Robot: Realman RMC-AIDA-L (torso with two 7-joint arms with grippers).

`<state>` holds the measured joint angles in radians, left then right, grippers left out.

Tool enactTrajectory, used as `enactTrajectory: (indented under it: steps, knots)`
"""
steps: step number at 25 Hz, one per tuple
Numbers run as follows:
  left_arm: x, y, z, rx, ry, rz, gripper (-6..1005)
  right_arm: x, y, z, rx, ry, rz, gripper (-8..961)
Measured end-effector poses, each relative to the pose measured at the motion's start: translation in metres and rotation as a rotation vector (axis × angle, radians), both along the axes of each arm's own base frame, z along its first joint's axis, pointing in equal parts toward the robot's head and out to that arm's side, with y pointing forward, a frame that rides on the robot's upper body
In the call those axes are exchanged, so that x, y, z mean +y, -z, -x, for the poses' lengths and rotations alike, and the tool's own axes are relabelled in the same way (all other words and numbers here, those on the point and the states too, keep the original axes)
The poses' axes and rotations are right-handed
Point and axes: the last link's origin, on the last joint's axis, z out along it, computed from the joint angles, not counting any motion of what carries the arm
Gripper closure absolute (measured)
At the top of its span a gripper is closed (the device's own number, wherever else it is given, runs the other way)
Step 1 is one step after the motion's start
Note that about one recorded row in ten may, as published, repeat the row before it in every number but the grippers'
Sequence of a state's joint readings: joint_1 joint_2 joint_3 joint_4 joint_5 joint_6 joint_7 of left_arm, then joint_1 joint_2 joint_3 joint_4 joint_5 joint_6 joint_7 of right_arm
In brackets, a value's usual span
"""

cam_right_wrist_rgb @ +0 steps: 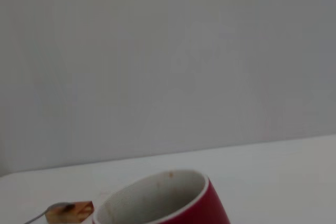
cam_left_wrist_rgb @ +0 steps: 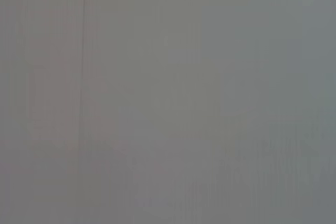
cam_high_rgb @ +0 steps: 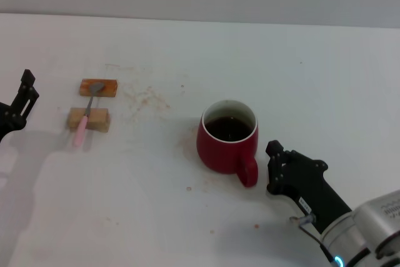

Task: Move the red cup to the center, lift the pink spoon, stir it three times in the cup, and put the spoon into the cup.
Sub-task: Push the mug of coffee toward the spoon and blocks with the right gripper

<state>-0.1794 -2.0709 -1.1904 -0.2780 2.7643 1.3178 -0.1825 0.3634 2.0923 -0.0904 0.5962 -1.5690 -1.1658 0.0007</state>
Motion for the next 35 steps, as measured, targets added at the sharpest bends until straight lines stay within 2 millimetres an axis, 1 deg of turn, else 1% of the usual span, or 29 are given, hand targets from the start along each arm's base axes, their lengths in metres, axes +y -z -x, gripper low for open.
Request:
enactTrajectory:
  steps: [4,8,20,35]
  knots:
    - [0.0,0.0,0.0,0.0,0.0,0.0,273,-0.007,0.002,0.001,0.012,-0.006,0.015,953]
    - [0.001,0.0,-0.001,0.0,0.003,0.0,275,-0.005,0.003,0.004,0.016,-0.016,0.018,953]
    - [0.002,0.0,-0.001,0.001,0.004,0.001,281,0.011,0.001,0.01,-0.002,-0.051,0.01,953]
    - [0.006,0.001,-0.004,0.001,0.015,0.003,288,0.035,0.003,0.019,-0.032,-0.074,0.029,953]
